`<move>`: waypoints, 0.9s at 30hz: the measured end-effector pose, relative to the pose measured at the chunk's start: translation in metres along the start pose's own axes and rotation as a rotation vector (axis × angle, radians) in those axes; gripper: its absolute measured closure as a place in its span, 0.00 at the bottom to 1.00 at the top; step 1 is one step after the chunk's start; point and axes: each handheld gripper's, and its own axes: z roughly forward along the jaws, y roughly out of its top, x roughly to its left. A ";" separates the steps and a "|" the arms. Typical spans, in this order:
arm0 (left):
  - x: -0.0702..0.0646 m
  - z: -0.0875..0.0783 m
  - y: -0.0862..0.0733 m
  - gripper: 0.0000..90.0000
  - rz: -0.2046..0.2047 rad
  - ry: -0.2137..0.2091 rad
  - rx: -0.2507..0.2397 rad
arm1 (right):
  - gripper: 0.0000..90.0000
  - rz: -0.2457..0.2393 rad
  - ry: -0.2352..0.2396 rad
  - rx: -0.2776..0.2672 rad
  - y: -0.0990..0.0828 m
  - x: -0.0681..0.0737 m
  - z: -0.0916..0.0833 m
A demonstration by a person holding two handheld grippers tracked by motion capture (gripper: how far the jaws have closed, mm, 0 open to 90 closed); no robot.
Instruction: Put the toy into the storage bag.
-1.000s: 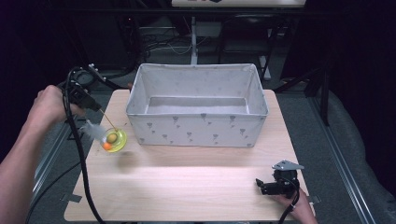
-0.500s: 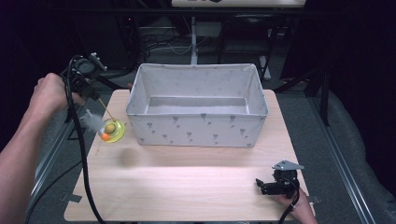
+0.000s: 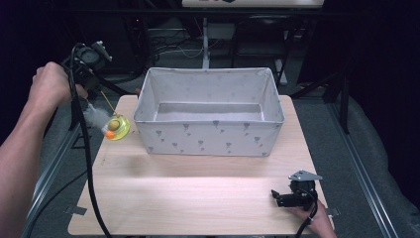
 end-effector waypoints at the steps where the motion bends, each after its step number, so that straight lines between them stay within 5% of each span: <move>1: 0.000 0.000 0.000 0.98 0.000 0.000 0.000 | 0.00 0.000 0.000 0.000 0.000 0.000 0.000; 27: 0.022 -0.042 0.021 0.98 -0.033 0.067 -0.036 | 0.00 0.001 0.000 -0.003 0.000 0.000 0.000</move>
